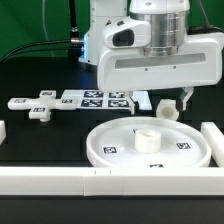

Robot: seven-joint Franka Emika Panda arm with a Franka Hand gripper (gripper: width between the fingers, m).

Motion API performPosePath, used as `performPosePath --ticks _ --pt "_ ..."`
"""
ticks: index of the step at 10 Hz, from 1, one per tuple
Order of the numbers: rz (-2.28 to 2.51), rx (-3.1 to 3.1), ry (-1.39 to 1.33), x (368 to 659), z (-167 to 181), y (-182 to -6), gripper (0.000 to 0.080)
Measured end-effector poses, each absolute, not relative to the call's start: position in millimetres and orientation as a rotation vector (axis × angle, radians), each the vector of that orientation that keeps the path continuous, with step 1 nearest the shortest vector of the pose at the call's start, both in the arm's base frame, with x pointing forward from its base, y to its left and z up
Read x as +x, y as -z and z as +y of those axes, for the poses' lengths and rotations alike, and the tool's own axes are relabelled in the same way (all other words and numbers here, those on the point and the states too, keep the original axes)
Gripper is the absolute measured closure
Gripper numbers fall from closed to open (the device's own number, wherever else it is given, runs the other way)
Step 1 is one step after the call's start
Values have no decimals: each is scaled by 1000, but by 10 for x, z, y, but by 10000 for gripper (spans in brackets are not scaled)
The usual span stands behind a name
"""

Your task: Assemble round table

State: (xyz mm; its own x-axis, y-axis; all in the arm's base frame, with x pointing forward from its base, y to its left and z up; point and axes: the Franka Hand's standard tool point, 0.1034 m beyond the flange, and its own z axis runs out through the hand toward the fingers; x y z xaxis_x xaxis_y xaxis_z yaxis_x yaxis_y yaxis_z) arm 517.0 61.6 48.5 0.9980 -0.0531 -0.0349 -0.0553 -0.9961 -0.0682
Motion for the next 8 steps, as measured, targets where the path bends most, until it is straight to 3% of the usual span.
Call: performPosePath --ticks 3,8 --pt "473 -2996 -92 5068 677 -425 150" --pt "412 -2999 -265 4865 762 -358 150"
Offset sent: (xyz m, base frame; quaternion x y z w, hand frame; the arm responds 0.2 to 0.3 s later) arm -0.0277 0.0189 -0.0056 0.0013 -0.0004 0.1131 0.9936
